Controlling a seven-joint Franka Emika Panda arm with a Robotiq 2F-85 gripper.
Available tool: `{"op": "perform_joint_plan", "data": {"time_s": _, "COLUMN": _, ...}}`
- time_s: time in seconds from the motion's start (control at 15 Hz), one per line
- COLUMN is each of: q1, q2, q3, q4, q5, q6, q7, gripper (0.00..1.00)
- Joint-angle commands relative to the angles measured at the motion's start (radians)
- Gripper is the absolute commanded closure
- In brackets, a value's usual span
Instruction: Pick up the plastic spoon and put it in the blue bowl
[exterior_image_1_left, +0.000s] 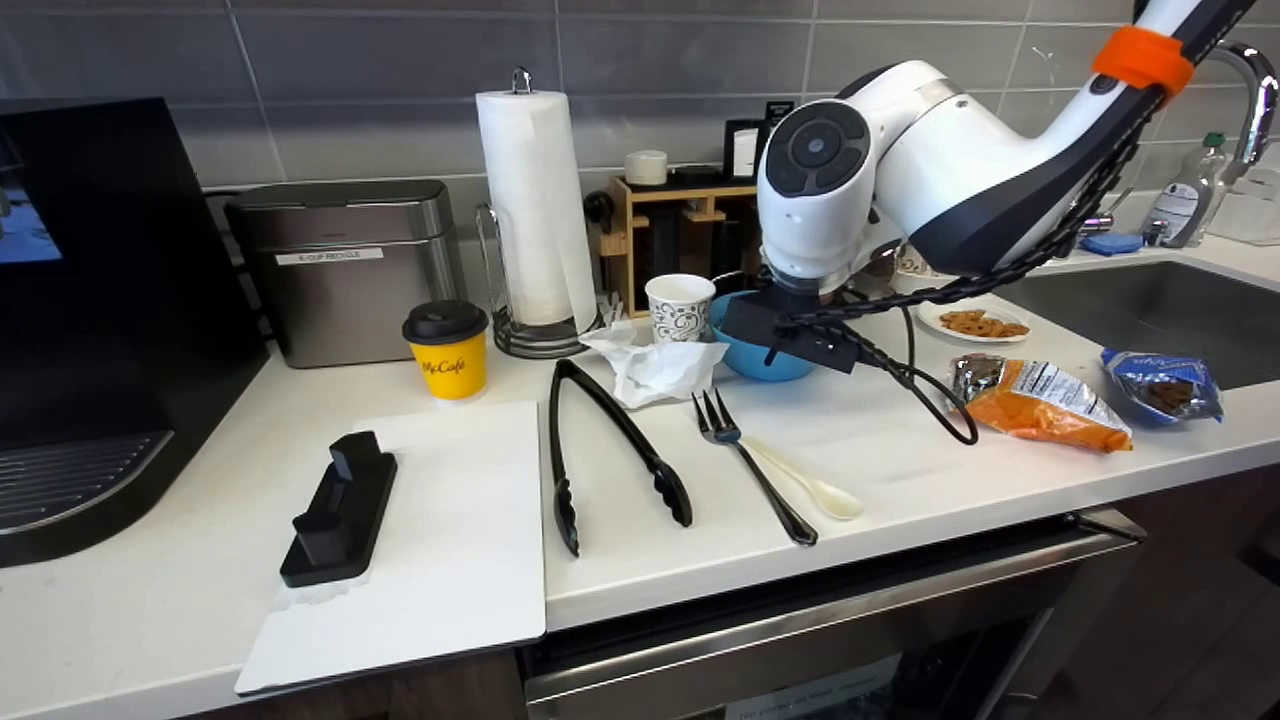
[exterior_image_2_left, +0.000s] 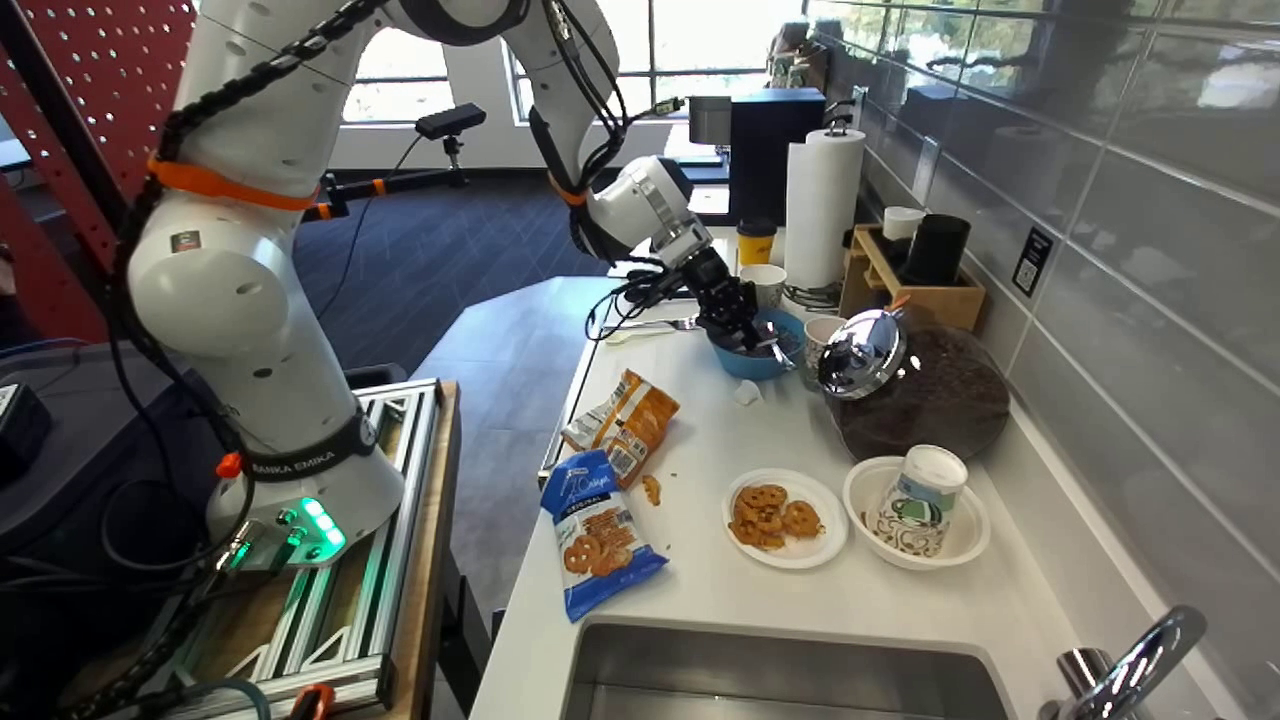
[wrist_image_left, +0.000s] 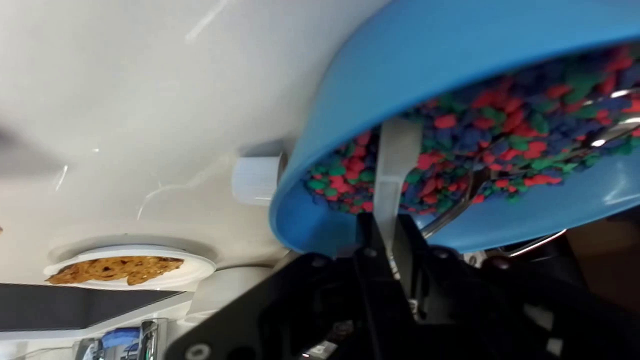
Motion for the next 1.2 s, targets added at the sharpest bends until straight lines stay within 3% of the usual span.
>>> {"op": "perform_joint_plan", "data": {"time_s": 0.0, "q1": -0.001, "q2": 0.035, "q3": 0.020, "q4": 0.025, "q5": -0.020, "q6": 0.008, "q7": 0.041, "gripper": 0.60}}
{"op": "perform_joint_plan", "data": {"time_s": 0.4, "q1": -0.032, "q2": -0.131, "q3": 0.041, "q4": -0.067, "q5": 0.034, "q6": 0.006, "q7": 0.042, "gripper": 0.17}}
{"op": "perform_joint_plan", "data": {"time_s": 0.53, "q1": -0.061, "q2": -0.207, "q3": 0.061, "q4": -0.110, "q5": 0.124, "q6": 0.010, "q7": -0.026, "gripper": 0.02}}
{"op": "perform_joint_plan", "data": {"time_s": 0.87, "q1": -0.122, "q2": -0.436, "q3": 0.099, "q4": -0.265, "q5": 0.420, "q6": -0.010, "q7": -0.429, "gripper": 0.00}}
{"op": "perform_joint_plan", "data": {"time_s": 1.13, "q1": -0.155, "q2": -0.602, "q3": 0.076, "q4": -0.422, "q5": 0.562, "q6": 0.088, "q7": -0.752, "gripper": 0.00}}
